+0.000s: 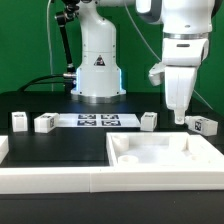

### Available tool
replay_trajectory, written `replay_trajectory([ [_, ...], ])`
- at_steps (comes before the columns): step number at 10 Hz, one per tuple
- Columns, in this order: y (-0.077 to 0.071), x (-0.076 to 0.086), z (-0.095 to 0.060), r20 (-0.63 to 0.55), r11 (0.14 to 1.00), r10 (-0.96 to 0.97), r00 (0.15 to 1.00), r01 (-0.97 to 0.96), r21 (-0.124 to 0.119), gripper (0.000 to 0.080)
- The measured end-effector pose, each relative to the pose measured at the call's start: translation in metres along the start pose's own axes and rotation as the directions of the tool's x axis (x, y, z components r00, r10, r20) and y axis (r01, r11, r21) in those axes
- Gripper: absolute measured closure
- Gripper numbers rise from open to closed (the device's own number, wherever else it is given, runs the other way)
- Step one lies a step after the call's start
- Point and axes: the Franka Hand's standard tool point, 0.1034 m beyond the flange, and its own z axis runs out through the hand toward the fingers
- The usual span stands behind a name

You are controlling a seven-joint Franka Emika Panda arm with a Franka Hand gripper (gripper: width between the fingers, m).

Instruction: Assemble square table

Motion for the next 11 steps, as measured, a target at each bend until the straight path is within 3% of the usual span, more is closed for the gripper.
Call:
replay_trajectory([
  [2, -0.005, 0.001, -0.001, -0.001, 0.997, 0.083, 0.997, -0.083, -0.003, 0.0150],
  [3, -0.021, 0.007, -0.002, -0.001, 0.980, 0.197, 0.980, -0.197, -0.011, 0.0150],
  [5, -0.049, 0.034, 0.001, -0.006, 0.944, 0.330, 0.944, -0.330, -0.020, 0.0150],
  [6, -0.054, 0.040, 0.003, -0.010, 0.945, 0.327, 0.945, -0.327, -0.021, 0.0150],
  [9, -0.051, 0.037, 0.003, -0.010, 0.945, 0.327, 0.945, -0.327, -0.021, 0.0150],
  [11, -0.059, 0.040, 0.000, -0.027, 0.876, 0.481, 0.876, -0.482, -0.032, 0.0150],
])
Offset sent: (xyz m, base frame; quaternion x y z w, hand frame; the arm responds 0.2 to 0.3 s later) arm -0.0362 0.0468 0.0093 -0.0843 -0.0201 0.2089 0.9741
